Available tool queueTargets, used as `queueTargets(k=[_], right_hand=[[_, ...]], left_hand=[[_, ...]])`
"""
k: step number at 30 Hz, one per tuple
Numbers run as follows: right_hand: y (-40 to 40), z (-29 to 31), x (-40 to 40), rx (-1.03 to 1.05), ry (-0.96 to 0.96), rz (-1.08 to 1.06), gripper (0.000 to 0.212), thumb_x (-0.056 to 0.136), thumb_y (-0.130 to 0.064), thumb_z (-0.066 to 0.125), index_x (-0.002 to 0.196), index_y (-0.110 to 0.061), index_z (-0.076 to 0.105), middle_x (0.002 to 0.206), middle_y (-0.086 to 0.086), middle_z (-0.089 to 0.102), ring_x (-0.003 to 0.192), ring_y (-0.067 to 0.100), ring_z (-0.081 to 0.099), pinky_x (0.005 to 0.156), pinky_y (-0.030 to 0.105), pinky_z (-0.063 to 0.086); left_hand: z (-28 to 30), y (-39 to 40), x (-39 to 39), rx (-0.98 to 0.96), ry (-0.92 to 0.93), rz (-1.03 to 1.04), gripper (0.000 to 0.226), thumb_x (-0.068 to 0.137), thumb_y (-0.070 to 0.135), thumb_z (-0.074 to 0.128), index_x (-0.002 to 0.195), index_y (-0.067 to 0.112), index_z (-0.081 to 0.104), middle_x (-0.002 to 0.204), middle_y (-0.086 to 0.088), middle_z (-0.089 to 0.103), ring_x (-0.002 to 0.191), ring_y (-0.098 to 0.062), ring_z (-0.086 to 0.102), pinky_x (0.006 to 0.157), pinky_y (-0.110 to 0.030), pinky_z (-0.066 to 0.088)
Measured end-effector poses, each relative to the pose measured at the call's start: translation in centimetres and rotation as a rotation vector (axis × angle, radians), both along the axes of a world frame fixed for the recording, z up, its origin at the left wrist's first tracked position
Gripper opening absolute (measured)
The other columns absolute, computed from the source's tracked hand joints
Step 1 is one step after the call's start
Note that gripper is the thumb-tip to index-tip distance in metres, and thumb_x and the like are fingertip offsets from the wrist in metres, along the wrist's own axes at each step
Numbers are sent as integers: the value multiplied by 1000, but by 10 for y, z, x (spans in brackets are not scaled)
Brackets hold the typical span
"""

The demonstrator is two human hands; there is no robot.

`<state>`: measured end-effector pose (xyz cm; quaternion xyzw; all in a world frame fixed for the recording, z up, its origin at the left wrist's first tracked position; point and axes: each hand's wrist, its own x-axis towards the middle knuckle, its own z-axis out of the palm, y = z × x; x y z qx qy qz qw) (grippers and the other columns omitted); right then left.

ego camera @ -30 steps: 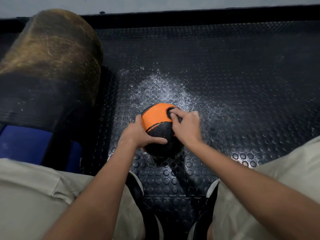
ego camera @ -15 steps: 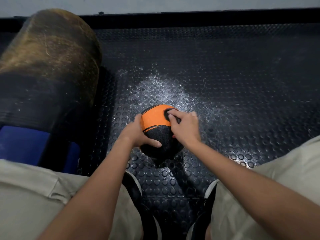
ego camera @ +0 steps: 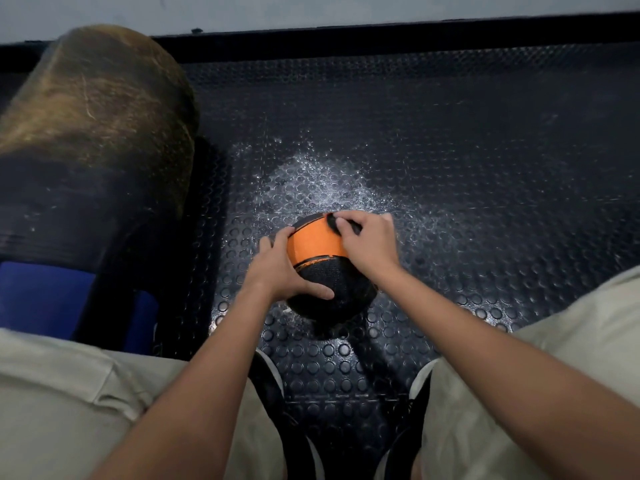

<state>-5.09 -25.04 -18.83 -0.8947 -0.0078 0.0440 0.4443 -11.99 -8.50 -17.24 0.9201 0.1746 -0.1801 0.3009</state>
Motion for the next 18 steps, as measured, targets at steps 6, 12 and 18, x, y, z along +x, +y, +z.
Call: queueTargets(k=[6, 12, 18], right_hand=[[16, 20, -10, 39, -297, 317, 23, 96, -40, 63, 114, -30, 73, 109, -15, 71, 99, 3, 41, 92, 16, 33], [-2, 20, -7, -67, -211, 89, 37, 105, -53, 33, 121, -35, 62, 114, -14, 65, 115, 13, 43, 95, 36, 22], [-23, -18, 0, 37, 284, -240, 34, 108, -41, 31, 132, -30, 52, 134, -4, 59, 132, 26, 45, 111, 47, 35]], left_hand=[[-4, -4, -1, 60, -33, -42, 152, 26, 77, 87, 152, 23, 20, 139, 0, 33, 136, -23, 41, 110, -45, 43], [-6, -8, -7, 10, -35, 72, 150, 30, 72, 91, 150, 14, 23, 143, 1, 32, 139, -20, 35, 113, -40, 39], [4, -11, -8, -5, -48, 21, 158, 37, 64, 94, 152, 54, -13, 155, -18, 25, 142, -41, 36, 109, -57, 39]])
